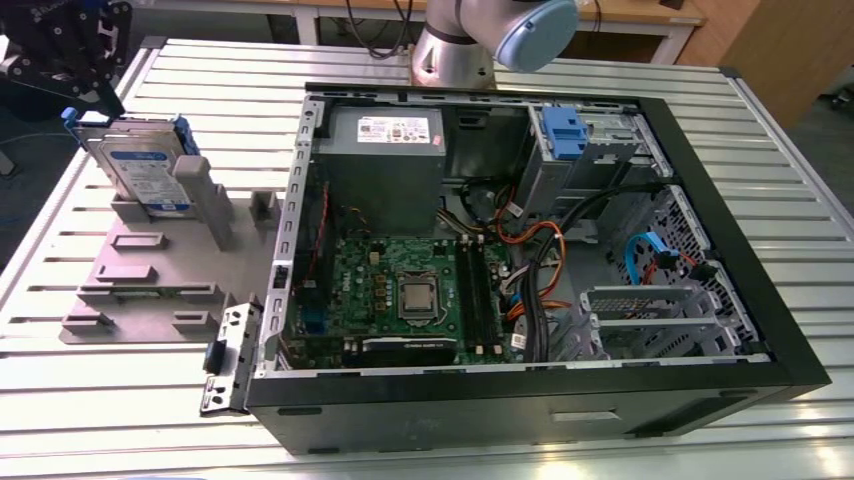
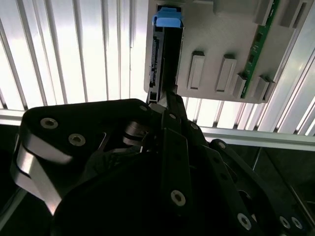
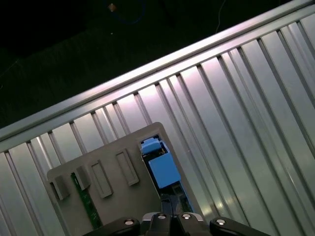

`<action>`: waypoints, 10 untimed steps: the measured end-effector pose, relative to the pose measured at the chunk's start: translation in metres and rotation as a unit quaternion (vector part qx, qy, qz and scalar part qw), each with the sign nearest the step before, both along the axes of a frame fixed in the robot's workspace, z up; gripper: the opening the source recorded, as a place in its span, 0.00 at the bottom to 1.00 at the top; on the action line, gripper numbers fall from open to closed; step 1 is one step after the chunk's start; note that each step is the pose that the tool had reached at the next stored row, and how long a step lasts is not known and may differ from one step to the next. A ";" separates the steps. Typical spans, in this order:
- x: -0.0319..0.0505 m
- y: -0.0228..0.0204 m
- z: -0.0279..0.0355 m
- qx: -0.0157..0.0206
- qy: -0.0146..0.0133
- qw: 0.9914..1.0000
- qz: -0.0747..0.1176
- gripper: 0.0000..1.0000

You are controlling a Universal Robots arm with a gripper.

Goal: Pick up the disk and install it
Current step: 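Pick up the disk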

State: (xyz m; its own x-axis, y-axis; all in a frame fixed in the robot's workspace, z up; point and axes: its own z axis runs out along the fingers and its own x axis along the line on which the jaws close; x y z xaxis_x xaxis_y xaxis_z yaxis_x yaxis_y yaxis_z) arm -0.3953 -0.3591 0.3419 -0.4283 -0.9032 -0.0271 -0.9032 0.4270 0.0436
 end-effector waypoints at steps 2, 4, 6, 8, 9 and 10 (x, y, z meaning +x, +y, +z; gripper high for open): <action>0.0000 0.0000 0.0000 0.000 0.000 1.000 0.001 0.11; 0.0000 0.0000 0.0000 0.000 0.000 1.000 0.001 0.11; 0.0000 0.0000 0.0000 0.000 0.000 1.000 0.002 0.11; 0.0000 0.0000 0.0000 0.000 0.000 1.000 0.002 0.11; 0.0000 0.0000 0.0000 0.000 0.000 1.000 0.003 0.11; 0.0000 0.0000 0.0000 0.000 0.000 1.000 0.003 0.11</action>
State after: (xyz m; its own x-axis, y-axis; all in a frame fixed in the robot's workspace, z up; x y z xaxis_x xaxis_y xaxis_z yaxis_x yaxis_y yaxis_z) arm -0.3954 -0.3591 0.3419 -0.4229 -0.9058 -0.0271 -0.9057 0.4216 0.0437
